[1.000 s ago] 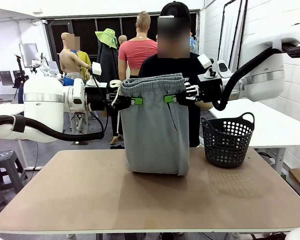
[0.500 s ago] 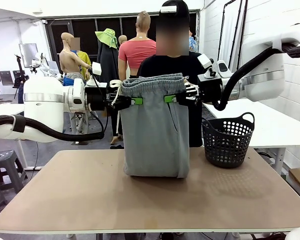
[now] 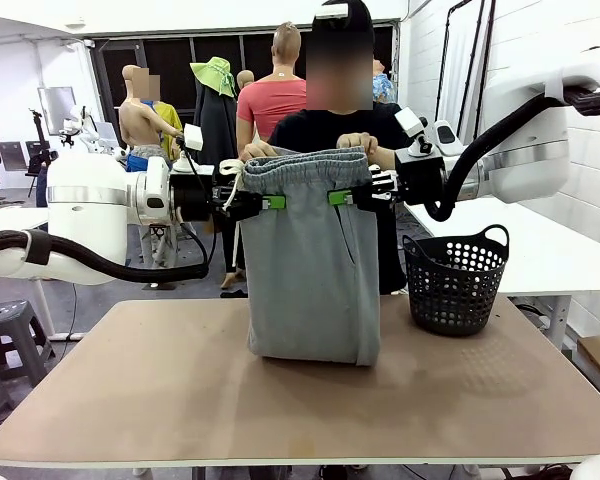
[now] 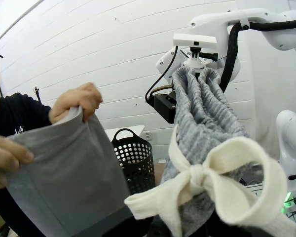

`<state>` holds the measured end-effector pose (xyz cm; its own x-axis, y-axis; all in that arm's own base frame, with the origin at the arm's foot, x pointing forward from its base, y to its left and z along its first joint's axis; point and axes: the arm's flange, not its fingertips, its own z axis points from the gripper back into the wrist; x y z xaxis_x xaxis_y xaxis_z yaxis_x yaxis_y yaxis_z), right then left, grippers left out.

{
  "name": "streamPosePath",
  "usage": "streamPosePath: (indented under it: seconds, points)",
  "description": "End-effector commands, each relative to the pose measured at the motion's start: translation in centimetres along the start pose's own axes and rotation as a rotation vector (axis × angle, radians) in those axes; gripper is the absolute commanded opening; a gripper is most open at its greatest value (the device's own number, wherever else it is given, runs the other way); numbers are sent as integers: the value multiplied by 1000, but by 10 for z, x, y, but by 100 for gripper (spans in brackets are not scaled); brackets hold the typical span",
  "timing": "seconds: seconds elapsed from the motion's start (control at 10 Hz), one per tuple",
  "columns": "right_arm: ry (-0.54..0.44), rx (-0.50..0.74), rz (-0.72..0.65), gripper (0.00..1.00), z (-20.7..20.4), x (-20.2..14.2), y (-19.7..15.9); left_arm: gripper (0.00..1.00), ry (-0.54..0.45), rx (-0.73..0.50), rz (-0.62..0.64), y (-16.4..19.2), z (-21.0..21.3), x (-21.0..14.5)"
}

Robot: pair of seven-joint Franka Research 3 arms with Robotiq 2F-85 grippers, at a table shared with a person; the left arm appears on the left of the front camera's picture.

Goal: Fold the training pants.
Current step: Release the ends of the Training pants and then grab the overlapped ends.

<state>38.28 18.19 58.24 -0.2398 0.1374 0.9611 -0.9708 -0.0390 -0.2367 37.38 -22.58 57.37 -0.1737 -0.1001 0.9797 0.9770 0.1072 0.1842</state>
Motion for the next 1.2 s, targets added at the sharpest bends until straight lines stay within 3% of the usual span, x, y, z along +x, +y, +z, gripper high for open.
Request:
streamPosePath:
  seconds: [0.0, 1.1]
  points:
    - [-26, -12, -9, 0, 0, 1, 0, 0, -5, -2, 7, 0, 0, 3]
    - [-26, -12, -9, 0, 0, 1, 0, 0, -5, -2, 7, 0, 0, 3]
